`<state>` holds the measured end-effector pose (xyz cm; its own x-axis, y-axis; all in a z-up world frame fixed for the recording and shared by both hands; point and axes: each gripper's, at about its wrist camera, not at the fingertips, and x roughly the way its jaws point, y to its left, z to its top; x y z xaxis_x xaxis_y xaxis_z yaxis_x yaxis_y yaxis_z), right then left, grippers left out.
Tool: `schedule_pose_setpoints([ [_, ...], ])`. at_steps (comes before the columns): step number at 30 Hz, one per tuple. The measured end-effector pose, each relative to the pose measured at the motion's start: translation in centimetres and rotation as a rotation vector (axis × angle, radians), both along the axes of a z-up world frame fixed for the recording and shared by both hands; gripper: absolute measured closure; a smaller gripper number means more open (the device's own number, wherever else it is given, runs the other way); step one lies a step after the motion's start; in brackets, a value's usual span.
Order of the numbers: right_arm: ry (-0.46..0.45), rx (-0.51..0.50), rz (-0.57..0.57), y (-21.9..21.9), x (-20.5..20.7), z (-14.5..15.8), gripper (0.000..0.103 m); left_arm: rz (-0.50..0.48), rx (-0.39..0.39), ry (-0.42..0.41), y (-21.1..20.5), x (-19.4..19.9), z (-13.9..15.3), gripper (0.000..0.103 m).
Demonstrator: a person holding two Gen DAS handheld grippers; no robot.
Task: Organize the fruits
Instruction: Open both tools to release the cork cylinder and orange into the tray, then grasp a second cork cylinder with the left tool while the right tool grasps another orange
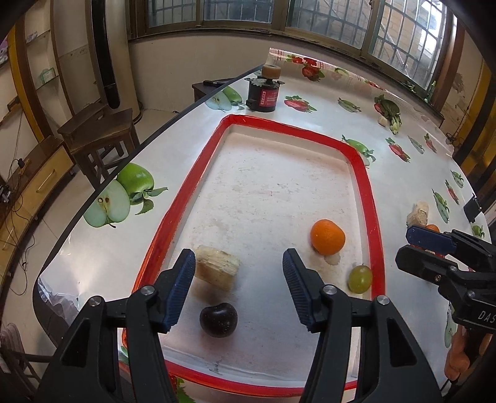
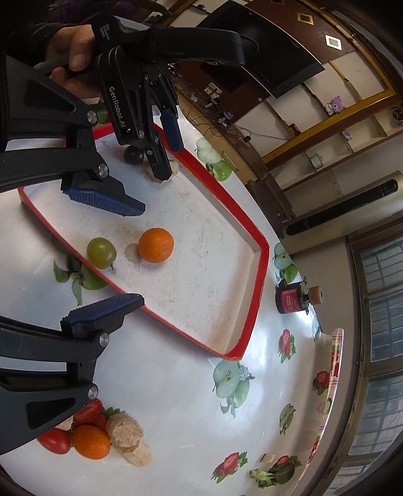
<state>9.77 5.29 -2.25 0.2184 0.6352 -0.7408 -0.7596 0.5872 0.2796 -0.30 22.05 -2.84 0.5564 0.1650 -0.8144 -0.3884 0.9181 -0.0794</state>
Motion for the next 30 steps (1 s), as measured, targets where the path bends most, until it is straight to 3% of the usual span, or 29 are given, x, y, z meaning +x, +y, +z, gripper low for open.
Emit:
schedule_pose_setpoints([
  [30, -0.003, 0.031, -0.242, -14.6, 0.0, 0.8, 0.048, -0.178, 0.011, -0.016, -9.3, 1.5, 2.0, 0.045],
])
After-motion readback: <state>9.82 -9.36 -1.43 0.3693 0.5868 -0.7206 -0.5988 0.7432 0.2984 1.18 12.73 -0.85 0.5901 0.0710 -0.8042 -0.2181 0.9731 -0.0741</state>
